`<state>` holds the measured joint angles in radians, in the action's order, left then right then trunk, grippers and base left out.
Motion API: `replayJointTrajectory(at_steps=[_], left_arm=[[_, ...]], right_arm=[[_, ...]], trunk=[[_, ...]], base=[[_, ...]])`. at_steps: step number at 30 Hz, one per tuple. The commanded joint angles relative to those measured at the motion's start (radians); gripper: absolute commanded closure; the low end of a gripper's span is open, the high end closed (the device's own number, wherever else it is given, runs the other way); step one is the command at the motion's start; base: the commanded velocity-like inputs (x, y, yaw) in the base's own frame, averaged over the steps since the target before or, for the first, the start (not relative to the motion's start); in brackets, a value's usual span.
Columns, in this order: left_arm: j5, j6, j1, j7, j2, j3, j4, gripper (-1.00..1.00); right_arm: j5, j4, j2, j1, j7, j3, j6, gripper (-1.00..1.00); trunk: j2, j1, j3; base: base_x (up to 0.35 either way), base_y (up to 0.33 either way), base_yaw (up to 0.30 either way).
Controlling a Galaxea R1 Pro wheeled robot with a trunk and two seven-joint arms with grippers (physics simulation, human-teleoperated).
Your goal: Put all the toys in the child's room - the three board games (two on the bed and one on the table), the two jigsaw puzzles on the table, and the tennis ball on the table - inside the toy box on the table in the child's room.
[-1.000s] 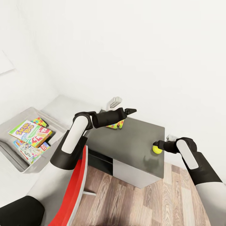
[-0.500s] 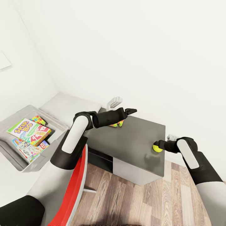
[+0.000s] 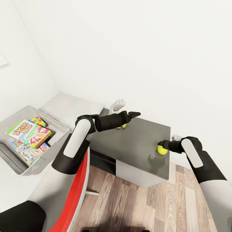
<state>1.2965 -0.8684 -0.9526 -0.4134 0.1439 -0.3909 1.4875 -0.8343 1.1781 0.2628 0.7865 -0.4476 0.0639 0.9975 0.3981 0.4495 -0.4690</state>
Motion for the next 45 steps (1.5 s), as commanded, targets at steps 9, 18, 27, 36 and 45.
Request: replayJointTrajectory(at_steps=[9, 18, 27, 36, 45], left_arm=[[0.009, -0.001, 0.0, -0.011, -0.001, -0.001, -0.001, -1.0], [0.009, -0.001, 0.002, -0.011, -0.001, -0.002, -0.001, -1.0], [0.009, -0.001, 0.003, -0.011, 0.001, -0.003, -0.001, -1.0], [0.009, -0.001, 0.001, -0.011, 0.003, -0.003, 0.0, -1.0], [0.009, -0.002, 0.0, -0.011, 0.003, -0.003, 0.0, -1.0]], right_arm=[[-0.005, -0.083, -0.001, 0.049, -0.006, 0.004, -0.026, -1.0], [-0.004, -0.105, 0.0, 0.062, -0.004, 0.007, -0.04, -1.0], [-0.003, -0.106, 0.005, 0.065, -0.004, 0.008, -0.044, -1.0], [-0.003, -0.099, 0.003, 0.066, -0.004, 0.008, -0.045, -1.0], [-0.003, -0.096, 0.001, 0.067, -0.003, 0.008, -0.045, -1.0]], trunk=[[0.002, 0.001, -0.016], [0.002, 0.001, -0.03], [0.002, 0.001, -0.034], [0.002, 0.001, -0.039], [0.002, 0.001, -0.047]], base=[[0.0, 0.0, 0.003], [0.0, 0.0, 0.039], [0.0, 0.0, 0.017], [0.0, 0.0, 0.004], [0.0, 0.0, 0.0]])
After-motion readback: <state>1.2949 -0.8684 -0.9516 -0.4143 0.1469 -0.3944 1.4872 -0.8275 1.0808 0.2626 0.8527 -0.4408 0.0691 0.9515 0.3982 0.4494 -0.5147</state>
